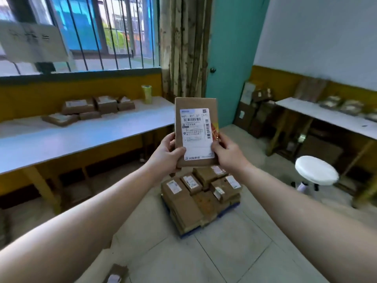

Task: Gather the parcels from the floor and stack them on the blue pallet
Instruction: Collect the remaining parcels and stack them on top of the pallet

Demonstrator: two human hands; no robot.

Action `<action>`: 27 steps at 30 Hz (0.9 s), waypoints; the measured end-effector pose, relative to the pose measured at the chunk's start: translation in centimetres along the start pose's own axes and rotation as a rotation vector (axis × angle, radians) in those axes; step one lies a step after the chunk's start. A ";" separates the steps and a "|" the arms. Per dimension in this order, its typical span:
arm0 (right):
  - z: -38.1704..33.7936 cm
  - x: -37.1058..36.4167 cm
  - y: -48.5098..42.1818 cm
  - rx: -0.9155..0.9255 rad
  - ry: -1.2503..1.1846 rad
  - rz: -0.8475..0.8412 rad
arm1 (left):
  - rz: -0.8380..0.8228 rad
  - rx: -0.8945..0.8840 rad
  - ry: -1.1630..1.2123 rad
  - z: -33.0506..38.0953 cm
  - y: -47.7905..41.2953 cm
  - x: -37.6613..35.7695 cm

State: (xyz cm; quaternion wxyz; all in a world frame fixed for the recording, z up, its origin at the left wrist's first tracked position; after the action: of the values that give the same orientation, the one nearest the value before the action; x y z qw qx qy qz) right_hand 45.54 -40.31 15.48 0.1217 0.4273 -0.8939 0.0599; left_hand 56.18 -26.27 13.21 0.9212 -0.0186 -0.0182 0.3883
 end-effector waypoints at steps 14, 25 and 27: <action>6.6 2.0 -15.1 -0.061 0.568 -0.040 | -0.123 0.218 0.043 -7.1 -18.2 -3.6; 12.3 5.7 -26.3 -0.138 0.636 -0.154 | -0.165 0.246 -0.171 -11.3 -28.5 -7.4; 13.8 6.2 -28.5 -0.131 0.637 -0.196 | -0.113 0.228 -0.190 -12.3 -30.2 -8.0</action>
State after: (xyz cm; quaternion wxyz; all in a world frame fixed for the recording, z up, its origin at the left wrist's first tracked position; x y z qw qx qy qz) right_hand 61.68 -65.81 3.97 0.4273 0.4622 -0.7676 0.1208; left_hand 72.76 -53.31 2.27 0.9319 0.1241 -0.0620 0.3352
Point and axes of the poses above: each hand's wrist, its own y-axis away from the middle knuckle, its own x-axis out of the back of the hand, z = x × y, the point moved 9 cm from there along -y, towards the middle knuckle, and after that the axes turned 7 degrees about -x, right-handed, at the moved point
